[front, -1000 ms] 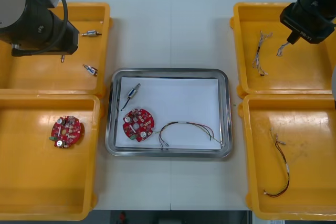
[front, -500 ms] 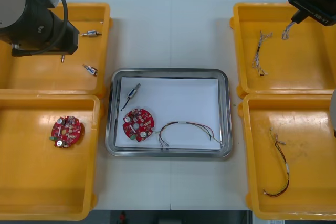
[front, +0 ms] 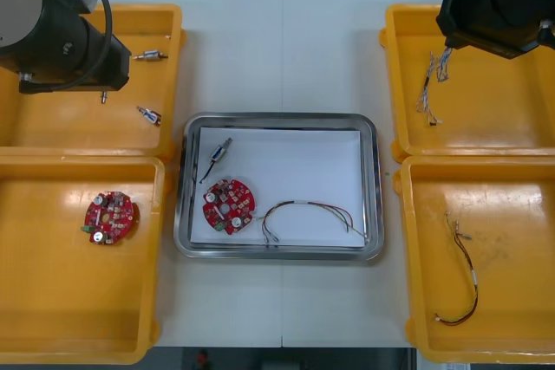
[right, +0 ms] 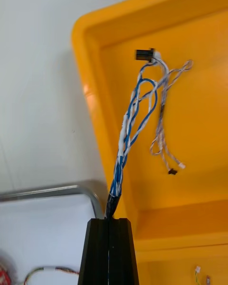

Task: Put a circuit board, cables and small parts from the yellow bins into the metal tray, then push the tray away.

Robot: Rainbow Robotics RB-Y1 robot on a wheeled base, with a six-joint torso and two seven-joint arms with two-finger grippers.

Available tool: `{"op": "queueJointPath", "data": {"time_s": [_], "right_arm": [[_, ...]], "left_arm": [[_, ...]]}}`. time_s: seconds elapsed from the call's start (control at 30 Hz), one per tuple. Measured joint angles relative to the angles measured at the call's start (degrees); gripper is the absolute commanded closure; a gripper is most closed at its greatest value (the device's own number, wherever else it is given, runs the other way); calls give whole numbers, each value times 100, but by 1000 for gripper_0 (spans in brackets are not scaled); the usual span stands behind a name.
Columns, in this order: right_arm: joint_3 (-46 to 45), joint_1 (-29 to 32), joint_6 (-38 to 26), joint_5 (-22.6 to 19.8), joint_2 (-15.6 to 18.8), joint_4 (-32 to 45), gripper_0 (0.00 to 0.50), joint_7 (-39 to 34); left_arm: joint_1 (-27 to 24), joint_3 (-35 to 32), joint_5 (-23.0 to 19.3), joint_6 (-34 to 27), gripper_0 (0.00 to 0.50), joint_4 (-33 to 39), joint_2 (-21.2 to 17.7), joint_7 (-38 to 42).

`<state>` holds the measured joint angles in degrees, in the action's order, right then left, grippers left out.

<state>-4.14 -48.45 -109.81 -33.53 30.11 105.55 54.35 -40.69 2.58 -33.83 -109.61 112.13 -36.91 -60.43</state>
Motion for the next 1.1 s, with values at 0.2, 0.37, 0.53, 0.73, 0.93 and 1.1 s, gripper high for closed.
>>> {"op": "queueJointPath", "data": {"time_s": [0.2, 0.37, 0.53, 0.73, 0.93, 1.1], "right_arm": [[703, 198, -1, -702, 277, 856, 500, 0], [1091, 214, -1, -1231, 303, 1416, 500, 1], [1539, 215, -1, -1414, 307, 1873, 500, 2], [2147, 215, -1, -1334, 310, 2005, 500, 902], [2784, 215, -2, -837, 310, 1965, 500, 2309], [3292, 215, 69, -423, 310, 1789, 500, 3327]], "left_arm": [[4, 0, -1, 0, 499, 2, 1, 0], [13, 0, -1, 0, 498, 3, 1, 0], [14, 0, -1, -1, 500, 4, 1, 0], [15, 0, 5, -1, 500, 5, 1, 0], [15, 0, 8, -1, 498, 5, 1, 0], [15, 0, 10, -1, 499, 5, 1, 0]]}}
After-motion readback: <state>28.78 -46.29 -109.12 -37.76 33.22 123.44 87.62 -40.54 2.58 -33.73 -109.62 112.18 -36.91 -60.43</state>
